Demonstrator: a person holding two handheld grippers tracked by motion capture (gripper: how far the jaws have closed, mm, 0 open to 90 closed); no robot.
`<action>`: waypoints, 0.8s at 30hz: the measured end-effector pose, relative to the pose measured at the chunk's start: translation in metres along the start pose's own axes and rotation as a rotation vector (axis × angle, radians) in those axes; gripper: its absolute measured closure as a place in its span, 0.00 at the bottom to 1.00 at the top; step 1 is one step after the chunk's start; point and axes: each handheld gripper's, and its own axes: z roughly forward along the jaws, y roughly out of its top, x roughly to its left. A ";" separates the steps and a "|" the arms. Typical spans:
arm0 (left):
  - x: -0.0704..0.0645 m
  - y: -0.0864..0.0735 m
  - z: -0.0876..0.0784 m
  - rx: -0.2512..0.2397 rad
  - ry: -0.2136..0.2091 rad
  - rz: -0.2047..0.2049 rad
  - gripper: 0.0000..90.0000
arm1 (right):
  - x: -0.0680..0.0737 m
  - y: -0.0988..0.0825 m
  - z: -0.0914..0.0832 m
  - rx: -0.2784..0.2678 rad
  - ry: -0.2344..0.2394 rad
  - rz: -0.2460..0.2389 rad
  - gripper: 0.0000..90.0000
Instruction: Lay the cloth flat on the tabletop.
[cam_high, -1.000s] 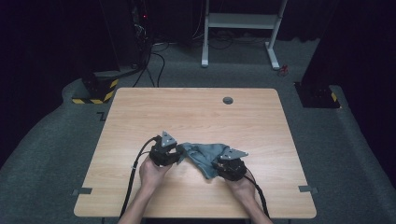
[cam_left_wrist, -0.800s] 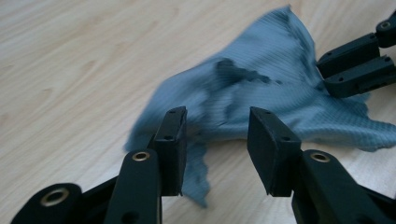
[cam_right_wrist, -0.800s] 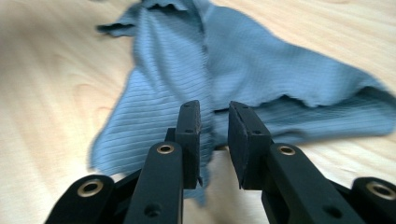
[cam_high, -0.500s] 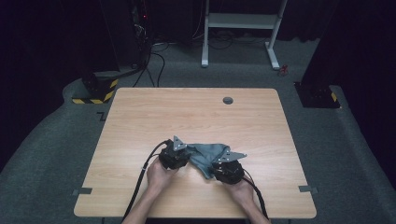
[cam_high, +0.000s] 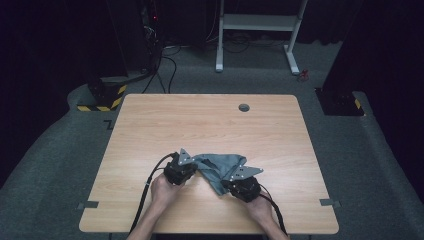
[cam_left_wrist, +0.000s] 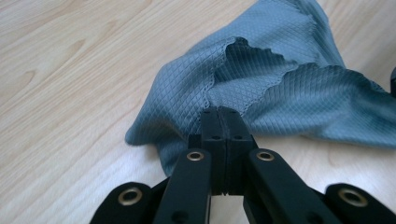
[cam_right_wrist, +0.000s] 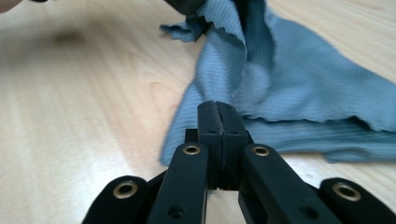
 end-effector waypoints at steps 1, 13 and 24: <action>0.000 -0.005 -0.006 -0.001 -0.008 -0.007 1.00 | 0.004 -0.001 -0.001 -0.003 0.020 -0.011 1.00; 0.011 -0.032 -0.008 0.044 0.004 -0.040 0.99 | 0.023 0.008 0.006 0.025 0.141 -0.088 0.93; 0.016 -0.028 -0.025 -0.040 -0.019 -0.100 0.83 | -0.019 0.007 -0.002 -0.002 -0.027 0.073 0.79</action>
